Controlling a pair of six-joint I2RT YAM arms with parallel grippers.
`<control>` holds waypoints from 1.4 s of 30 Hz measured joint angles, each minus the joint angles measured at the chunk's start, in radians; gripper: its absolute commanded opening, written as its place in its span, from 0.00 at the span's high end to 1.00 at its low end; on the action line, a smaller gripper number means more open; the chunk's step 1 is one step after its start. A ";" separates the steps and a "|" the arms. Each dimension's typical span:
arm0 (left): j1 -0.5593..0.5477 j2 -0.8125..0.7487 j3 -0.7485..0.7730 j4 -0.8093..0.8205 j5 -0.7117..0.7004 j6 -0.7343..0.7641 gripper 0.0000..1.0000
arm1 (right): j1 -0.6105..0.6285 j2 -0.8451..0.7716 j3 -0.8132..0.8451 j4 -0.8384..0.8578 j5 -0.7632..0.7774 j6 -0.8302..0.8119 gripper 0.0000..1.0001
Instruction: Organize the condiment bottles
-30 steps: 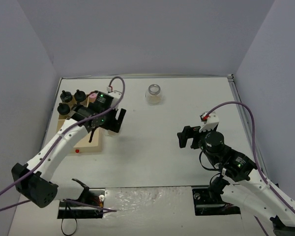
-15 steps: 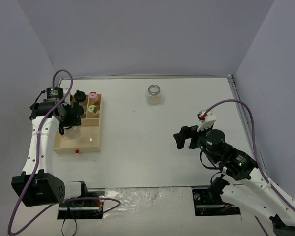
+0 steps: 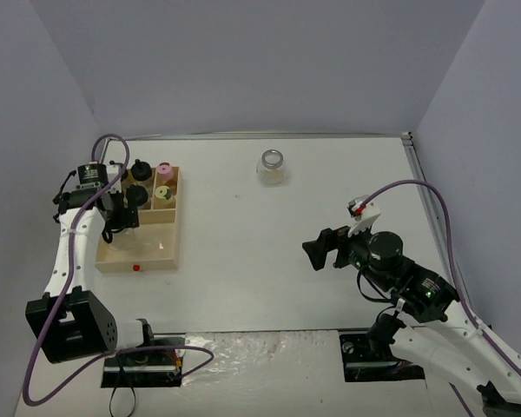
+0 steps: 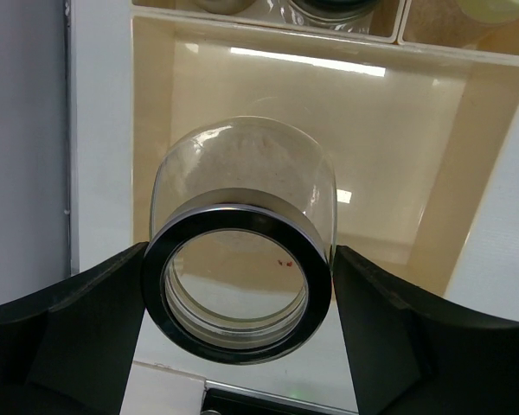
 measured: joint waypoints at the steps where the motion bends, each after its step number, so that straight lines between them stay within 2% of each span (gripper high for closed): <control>1: 0.004 0.002 -0.008 0.012 0.001 0.012 1.00 | 0.000 -0.008 -0.004 0.000 -0.004 -0.001 0.00; 11: 0.030 0.022 -0.087 0.115 0.032 0.104 1.00 | 0.000 -0.035 -0.036 0.002 -0.034 -0.008 0.00; 23: 0.058 0.075 -0.144 0.234 0.079 0.140 0.99 | 0.000 -0.061 -0.054 0.002 -0.049 -0.010 0.00; 32: 0.064 0.085 -0.190 0.302 0.080 0.160 0.76 | 0.000 -0.064 -0.055 0.002 -0.049 -0.011 0.00; 36: 0.069 0.093 -0.202 0.325 0.096 0.165 0.50 | 0.000 -0.064 -0.055 0.002 -0.049 -0.010 0.00; 37: 0.070 0.095 -0.203 0.333 0.099 0.165 0.47 | 0.000 -0.064 -0.055 0.002 -0.049 -0.010 0.00; 39: 0.070 0.097 -0.203 0.341 0.104 0.165 0.32 | 0.000 -0.064 -0.055 0.003 -0.049 -0.011 0.00; 42: 0.070 0.099 -0.203 0.349 0.108 0.166 0.22 | 0.000 -0.064 -0.055 0.002 -0.049 -0.010 0.00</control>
